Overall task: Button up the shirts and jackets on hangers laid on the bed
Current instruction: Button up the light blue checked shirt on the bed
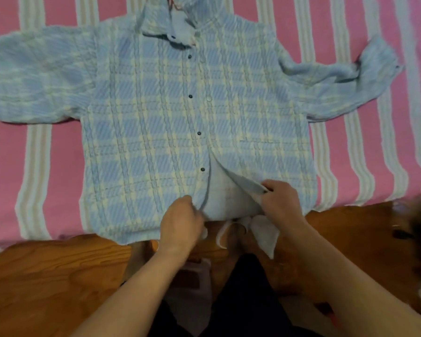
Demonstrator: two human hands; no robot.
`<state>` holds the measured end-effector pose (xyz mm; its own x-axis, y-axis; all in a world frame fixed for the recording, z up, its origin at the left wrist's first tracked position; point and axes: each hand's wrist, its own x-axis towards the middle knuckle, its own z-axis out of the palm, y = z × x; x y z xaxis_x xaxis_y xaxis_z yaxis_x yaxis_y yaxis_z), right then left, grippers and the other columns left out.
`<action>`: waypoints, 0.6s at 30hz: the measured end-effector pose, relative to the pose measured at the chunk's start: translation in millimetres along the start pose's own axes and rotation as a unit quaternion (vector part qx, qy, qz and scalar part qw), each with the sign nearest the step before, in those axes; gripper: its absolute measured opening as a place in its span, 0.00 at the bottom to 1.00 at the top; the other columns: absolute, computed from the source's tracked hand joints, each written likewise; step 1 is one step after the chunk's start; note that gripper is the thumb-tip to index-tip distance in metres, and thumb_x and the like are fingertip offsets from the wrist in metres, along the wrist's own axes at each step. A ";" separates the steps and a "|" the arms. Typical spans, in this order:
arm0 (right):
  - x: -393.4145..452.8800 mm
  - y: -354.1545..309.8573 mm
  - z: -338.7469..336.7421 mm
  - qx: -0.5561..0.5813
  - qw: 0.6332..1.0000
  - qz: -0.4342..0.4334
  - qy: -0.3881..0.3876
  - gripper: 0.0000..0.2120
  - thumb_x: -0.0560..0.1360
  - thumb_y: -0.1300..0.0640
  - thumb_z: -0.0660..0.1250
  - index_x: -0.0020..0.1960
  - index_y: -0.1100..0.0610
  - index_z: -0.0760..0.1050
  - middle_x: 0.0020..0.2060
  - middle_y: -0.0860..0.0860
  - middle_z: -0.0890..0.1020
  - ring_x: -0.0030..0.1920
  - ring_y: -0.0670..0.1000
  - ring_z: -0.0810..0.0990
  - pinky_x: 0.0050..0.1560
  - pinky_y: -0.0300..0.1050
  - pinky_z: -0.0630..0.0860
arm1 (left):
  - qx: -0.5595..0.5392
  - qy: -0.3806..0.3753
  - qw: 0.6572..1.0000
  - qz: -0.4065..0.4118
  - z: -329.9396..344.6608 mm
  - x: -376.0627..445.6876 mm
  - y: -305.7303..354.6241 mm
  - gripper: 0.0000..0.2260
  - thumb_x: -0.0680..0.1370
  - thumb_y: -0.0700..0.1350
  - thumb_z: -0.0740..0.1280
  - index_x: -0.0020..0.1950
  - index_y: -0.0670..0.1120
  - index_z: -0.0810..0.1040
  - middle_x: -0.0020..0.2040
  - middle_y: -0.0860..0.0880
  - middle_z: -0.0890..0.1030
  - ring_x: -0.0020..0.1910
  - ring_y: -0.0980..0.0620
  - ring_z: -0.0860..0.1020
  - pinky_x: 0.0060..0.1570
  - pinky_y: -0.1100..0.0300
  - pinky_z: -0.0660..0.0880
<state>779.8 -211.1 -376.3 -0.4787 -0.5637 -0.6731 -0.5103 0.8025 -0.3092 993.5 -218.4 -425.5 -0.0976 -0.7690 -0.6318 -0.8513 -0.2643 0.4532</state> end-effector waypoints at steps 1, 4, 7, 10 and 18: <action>-8.1 1.9 -10.8 0.020 1.000 -0.013 0.003 0.13 0.69 0.70 0.59 0.31 0.55 0.71 0.27 0.48 0.71 0.31 0.50 0.71 0.27 0.38 0.62 | -0.092 0.001 0.995 -0.029 -12.4 -2.2 -4.7 0.08 0.77 0.36 0.60 0.40 0.45 0.69 0.37 0.47 0.74 0.38 0.44 0.74 0.34 0.50 0.68; -32.1 2.6 -20.8 0.030 0.998 -0.053 -0.016 0.14 0.69 0.70 0.63 0.33 0.52 0.75 0.26 0.45 0.74 0.31 0.47 0.72 0.29 0.41 0.64 | -0.156 -0.052 0.986 -0.015 -43.8 -19.5 -11.2 0.09 0.78 0.35 0.59 0.52 0.48 0.73 0.39 0.46 0.78 0.38 0.46 0.76 0.37 0.51 0.71; -40.5 1.9 5.2 -0.236 0.936 -0.187 -0.180 0.10 0.76 0.61 0.64 0.52 0.51 0.80 0.49 0.47 0.81 0.50 0.50 0.78 0.46 0.45 0.75 | 0.205 -0.252 0.938 0.122 -40.4 -35.8 -3.9 0.13 0.82 0.46 0.60 0.67 0.50 0.72 0.55 0.44 0.81 0.54 0.40 0.81 0.52 0.47 0.78; -28.8 -12.4 23.9 -0.408 0.808 -0.185 -0.383 0.18 0.82 0.53 0.58 0.71 0.54 0.72 0.68 0.53 0.74 0.66 0.56 0.74 0.64 0.50 0.72 | 0.370 -0.402 0.823 0.159 -36.5 -22.1 6.6 0.14 0.82 0.44 0.62 0.66 0.45 0.77 0.64 0.43 0.79 0.62 0.41 0.79 0.59 0.47 0.77; 109.9 -126.9 -15.4 -0.111 0.977 -0.174 -0.055 0.13 0.83 0.54 0.59 0.64 0.52 0.77 0.59 0.50 0.81 0.52 0.49 0.79 0.49 0.43 0.75 | -0.001 -0.145 0.985 0.095 -117.7 148.8 36.7 0.09 0.83 0.46 0.61 0.59 0.54 0.79 0.54 0.52 0.82 0.48 0.54 0.81 0.48 0.58 0.77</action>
<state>780.9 -377.8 -400.7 -0.1747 -0.7610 -0.6247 -0.7763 0.4968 -0.3881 1008.4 -411.1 -428.9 -0.3991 -0.6060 -0.6881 -0.8020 -0.1330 0.5823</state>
